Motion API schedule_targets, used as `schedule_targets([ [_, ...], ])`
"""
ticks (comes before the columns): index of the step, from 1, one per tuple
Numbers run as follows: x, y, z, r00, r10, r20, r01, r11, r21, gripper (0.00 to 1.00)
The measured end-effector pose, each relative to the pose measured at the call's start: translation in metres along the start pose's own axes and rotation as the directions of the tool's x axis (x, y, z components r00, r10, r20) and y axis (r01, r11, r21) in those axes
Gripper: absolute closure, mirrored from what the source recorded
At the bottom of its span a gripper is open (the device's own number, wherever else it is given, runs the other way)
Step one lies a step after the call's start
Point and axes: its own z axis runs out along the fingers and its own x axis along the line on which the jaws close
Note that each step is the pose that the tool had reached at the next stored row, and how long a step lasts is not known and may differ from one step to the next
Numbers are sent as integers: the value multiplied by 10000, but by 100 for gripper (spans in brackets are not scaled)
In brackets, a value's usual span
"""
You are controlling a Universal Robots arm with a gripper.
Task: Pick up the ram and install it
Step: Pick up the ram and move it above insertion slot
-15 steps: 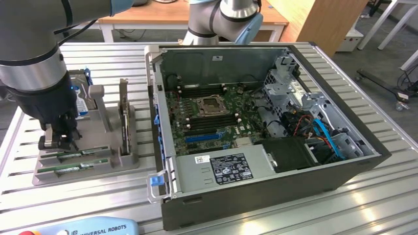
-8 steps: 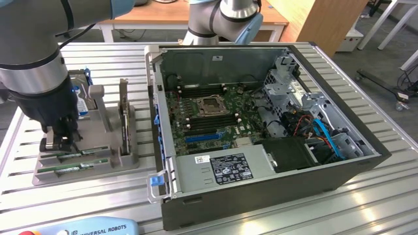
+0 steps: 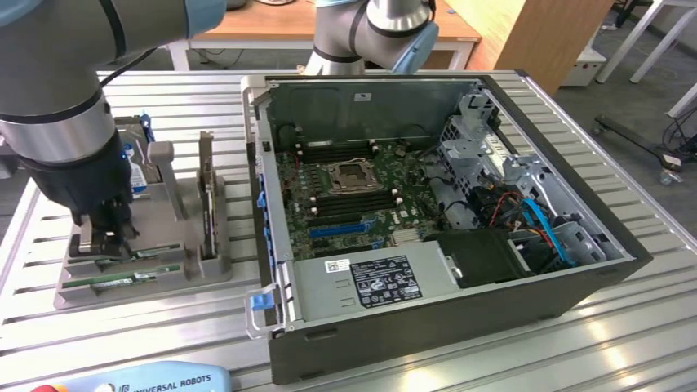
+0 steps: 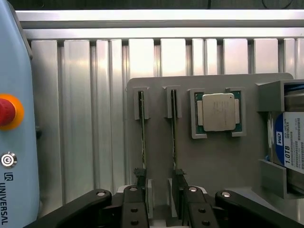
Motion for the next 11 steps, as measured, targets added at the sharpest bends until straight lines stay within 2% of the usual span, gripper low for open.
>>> schedule_targets([
  [11,3,-4,79,10000,0,-2,0,10000,-2,64],
])
